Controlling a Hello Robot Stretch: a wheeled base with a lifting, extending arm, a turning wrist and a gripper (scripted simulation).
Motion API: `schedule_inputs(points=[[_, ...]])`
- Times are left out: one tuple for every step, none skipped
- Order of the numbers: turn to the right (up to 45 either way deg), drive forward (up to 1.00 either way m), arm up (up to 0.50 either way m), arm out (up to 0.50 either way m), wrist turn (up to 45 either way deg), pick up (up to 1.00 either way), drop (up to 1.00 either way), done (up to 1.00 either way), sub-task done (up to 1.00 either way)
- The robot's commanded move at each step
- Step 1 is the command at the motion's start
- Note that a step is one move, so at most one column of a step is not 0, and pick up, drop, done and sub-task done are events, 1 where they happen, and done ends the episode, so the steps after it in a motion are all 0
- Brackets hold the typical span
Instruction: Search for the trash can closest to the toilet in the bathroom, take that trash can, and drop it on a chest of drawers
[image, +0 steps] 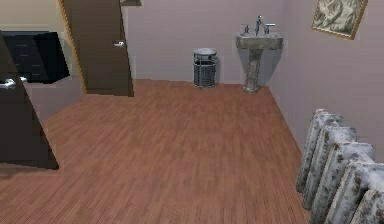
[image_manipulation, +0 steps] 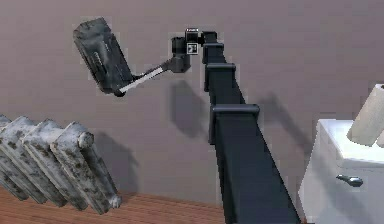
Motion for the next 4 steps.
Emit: schedule_inputs(points=[[0.0, 0.0, 0.0, 0.0, -45.0, 0.0, 0.0, 0.0, 0.0], [0.0, 0.0, 0.0, 0.0, -12.0, 0.0, 0.0, 0.0, 0.0], [0.0, 0.0, 0.0, -0.46, 0.0, 0.0, 0.0, 0.0, 0.0], [-24.0, 0.0, 0.0, 0.0, 0.0, 0.0, 0.0, 0.0, 0.0]])
